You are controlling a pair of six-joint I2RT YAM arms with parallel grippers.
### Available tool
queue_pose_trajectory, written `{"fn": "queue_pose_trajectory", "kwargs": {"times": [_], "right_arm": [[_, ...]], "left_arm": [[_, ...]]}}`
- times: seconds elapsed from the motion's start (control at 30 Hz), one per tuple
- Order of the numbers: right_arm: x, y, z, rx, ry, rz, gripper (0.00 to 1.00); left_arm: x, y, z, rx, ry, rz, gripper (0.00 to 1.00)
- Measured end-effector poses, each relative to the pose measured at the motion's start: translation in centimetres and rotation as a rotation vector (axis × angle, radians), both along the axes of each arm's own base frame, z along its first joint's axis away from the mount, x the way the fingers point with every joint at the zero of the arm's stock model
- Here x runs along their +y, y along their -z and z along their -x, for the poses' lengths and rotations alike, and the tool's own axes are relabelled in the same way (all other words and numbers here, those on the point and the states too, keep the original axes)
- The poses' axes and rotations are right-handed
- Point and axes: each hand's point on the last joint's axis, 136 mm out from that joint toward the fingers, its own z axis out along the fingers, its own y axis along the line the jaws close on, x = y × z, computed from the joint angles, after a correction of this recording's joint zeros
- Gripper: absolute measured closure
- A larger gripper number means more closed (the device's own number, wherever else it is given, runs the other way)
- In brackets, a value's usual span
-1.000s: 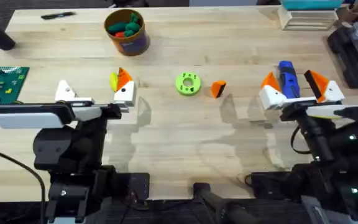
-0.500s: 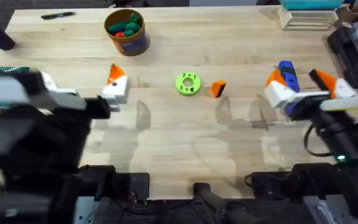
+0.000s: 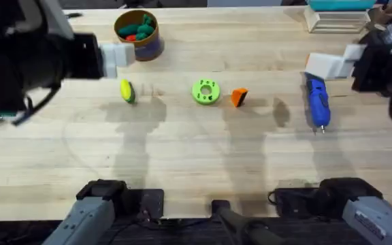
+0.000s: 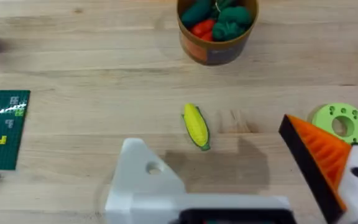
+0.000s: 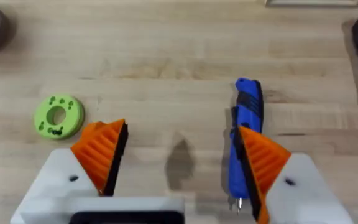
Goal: Pick up the gripper from the table and insert it into the empty holder that is missing its gripper. Then pick up a screw, insert it into the mounting hole, and use the screwdriver to tighten it. Finally, clean up the table by picking up the vegetable and placing it into the bucket.
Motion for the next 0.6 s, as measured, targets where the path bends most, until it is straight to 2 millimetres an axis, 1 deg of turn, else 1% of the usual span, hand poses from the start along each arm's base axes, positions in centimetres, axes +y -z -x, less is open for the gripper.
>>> {"fn": "queue_pose_trajectory", "kwargs": {"times": [0.13, 0.2, 0.27, 0.37, 0.53, 0.6], "right_arm": [[0.0, 0.0, -0.5, 0.108, -0.002, -0.001, 0.010], [0.0, 0.4, -0.9, 0.142, -0.002, -0.001, 0.008], [0.1, 1.2, -1.3, 0.175, -0.002, -0.001, 0.008], [0.1, 2.2, -1.6, 0.216, -0.002, -0.001, 0.008], [0.1, 3.0, -1.9, 0.247, -0.002, -0.001, 0.008], [0.1, 3.2, -2.0, 0.256, -0.002, -0.001, 0.007]], "left_arm": [[0.0, -0.3, -1.6, 0.002, 0.001, 0.000, 0.074], [0.0, 0.1, -1.9, 0.021, 0.000, 0.001, 0.042], [0.0, 1.1, -2.0, 0.060, -0.010, 0.011, 0.017], [0.7, 3.6, -2.0, 0.161, -0.065, 0.050, 0.015], [2.9, 8.8, -2.7, 0.346, -0.215, 0.140, 0.015], [3.3, 10.8, -3.1, 0.408, -0.242, 0.180, 0.015]]}}
